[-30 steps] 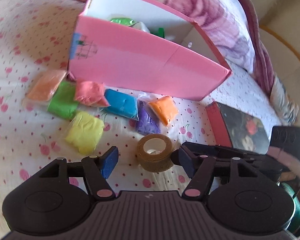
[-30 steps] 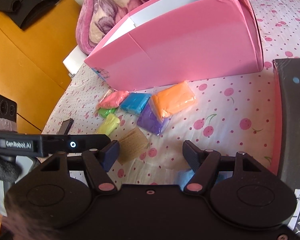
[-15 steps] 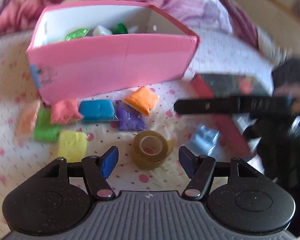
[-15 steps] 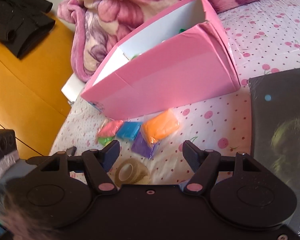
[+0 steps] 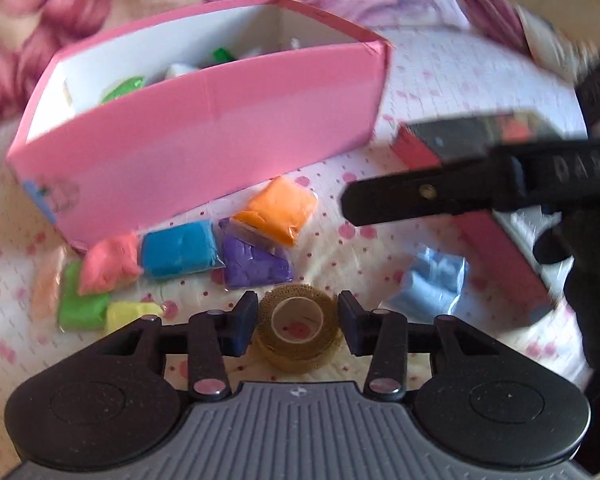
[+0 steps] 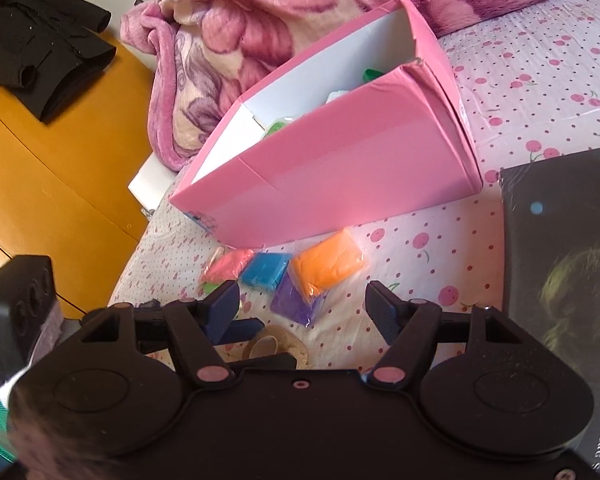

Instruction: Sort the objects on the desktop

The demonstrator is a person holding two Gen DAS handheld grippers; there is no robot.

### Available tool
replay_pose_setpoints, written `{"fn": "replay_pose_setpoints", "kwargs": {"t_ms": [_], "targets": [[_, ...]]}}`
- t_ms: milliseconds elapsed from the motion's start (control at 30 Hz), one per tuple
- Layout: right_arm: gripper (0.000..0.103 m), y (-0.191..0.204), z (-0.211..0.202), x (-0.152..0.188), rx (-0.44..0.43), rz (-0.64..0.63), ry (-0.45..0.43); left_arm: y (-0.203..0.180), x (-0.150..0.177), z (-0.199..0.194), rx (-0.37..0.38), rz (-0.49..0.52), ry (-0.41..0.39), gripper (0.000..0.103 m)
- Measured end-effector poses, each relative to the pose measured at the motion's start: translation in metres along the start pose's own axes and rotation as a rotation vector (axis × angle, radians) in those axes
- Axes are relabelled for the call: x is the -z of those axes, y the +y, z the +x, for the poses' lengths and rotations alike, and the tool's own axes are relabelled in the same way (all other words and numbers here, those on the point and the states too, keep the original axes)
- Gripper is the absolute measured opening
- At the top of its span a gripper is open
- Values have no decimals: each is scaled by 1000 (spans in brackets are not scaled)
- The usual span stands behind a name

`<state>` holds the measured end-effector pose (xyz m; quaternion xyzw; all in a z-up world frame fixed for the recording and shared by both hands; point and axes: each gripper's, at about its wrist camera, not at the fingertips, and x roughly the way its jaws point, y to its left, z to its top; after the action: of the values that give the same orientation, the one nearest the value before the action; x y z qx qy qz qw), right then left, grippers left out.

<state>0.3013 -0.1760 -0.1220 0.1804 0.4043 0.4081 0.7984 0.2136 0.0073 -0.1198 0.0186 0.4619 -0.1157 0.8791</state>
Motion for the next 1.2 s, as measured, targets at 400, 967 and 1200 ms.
{"fn": "replay_pose_setpoints", "kwargs": {"t_ms": [400,967,1200], "targets": [[70,4,-7,-3,-23,-5,-30,-12,9,-20,-37,134,6,72],[70,2,-10,-5,-28,5,-44,-3,-1,-19,-34,34,8,44],[70,1,-12,-4,-32,11,-49,20,-46,-83,-40,-37,-168,44]]}}
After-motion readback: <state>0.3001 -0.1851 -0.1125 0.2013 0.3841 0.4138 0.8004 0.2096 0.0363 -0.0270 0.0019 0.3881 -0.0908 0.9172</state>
